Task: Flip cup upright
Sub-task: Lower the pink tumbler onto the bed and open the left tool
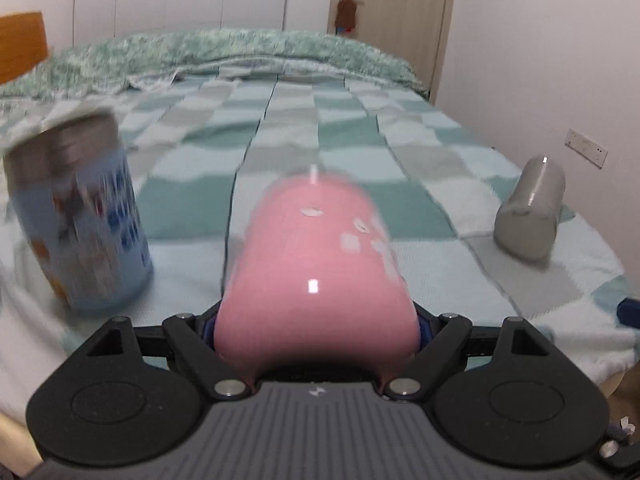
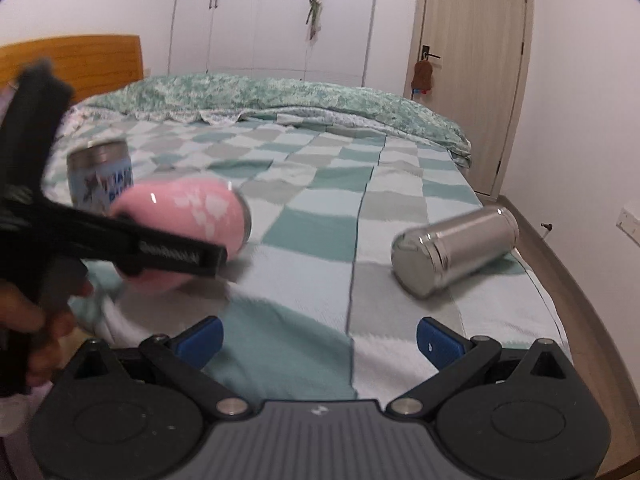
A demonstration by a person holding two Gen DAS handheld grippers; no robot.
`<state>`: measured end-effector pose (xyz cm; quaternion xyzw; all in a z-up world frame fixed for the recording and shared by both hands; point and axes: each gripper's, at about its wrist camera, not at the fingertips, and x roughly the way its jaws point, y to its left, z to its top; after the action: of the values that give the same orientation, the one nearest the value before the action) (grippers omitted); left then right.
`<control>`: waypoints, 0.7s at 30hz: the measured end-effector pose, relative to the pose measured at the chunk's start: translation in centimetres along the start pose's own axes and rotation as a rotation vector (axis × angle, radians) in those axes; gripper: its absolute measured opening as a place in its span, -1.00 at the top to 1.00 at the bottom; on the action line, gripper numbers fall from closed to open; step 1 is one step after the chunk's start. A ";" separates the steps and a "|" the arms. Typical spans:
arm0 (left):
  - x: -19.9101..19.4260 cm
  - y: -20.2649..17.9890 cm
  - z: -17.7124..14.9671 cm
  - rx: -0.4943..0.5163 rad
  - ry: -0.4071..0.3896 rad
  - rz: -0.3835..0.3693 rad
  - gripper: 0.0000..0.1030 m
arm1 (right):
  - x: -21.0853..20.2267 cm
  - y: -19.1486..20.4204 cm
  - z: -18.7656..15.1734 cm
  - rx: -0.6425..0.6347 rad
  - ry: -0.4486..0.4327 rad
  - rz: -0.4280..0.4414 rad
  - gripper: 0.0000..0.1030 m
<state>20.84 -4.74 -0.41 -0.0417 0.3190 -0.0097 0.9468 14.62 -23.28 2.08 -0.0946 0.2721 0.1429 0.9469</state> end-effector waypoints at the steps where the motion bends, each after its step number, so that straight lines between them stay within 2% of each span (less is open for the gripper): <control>1: -0.1 0.0 -0.3 0.009 -0.011 0.001 -0.64 | 0.1 -0.1 -0.4 -0.005 0.004 -0.001 -1.00; 3: -0.5 0.1 -0.3 0.034 0.004 -0.006 -0.71 | 0.2 -0.4 -0.8 0.006 0.015 0.007 -1.00; 4: -0.6 0.2 -0.1 0.034 0.022 -0.009 -0.94 | 0.2 -0.5 -0.9 0.015 0.015 0.011 -1.00; 5: -1.0 0.4 0.1 0.036 0.029 -0.018 -1.00 | 0.2 -0.5 -1.0 0.022 0.013 0.015 -1.00; 8: -3.0 1.1 0.6 0.052 -0.013 -0.052 -1.00 | -0.2 -0.3 -0.7 0.033 0.000 0.023 -1.00; 13: -7.2 2.9 1.8 0.096 -0.079 -0.042 -1.00 | -1.2 0.6 0.8 0.036 -0.021 0.039 -1.00; 21: -8.9 7.2 2.8 0.198 -0.068 -0.022 -1.00 | -0.9 3.6 4.8 0.026 -0.024 0.077 -1.00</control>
<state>15.38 3.06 6.60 0.0483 0.2834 -0.0501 0.9565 15.08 -18.82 6.16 -0.0702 0.2661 0.1768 0.9450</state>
